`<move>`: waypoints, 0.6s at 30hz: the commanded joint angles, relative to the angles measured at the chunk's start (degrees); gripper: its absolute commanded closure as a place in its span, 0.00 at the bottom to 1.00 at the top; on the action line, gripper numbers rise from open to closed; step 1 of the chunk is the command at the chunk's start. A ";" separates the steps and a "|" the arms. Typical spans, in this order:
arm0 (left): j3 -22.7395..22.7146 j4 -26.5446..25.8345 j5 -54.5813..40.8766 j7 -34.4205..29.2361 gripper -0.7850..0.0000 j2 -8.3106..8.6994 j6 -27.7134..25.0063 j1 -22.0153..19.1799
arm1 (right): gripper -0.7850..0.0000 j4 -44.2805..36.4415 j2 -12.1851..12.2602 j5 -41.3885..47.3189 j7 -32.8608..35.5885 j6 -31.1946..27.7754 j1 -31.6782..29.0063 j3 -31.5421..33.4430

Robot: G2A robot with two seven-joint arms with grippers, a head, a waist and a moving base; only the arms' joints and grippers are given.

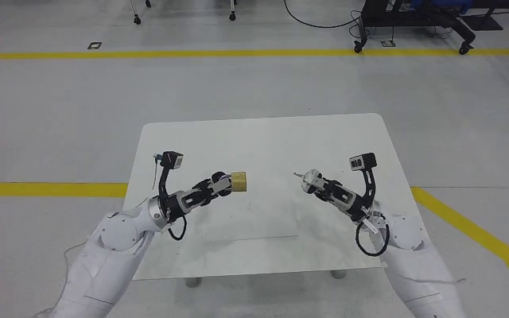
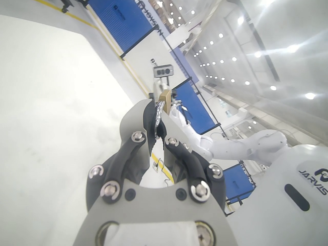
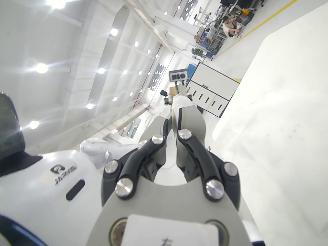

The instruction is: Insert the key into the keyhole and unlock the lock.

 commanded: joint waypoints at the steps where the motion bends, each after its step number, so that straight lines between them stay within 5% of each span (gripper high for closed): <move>1: 3.19 1.66 1.18 1.69 1.00 -0.87 -1.36 -2.06 | 1.00 0.84 -0.79 -0.98 -6.13 3.82 1.91 -2.83; 8: 12.12 7.78 7.25 9.06 1.00 -4.15 -3.52 -8.57 | 1.00 4.61 -3.22 -0.35 -14.51 7.45 6.95 -9.28; 18: 12.07 10.07 14.93 16.94 1.00 -5.10 -4.07 -8.68 | 1.00 2.60 -3.73 3.92 -12.47 8.53 5.70 -9.11</move>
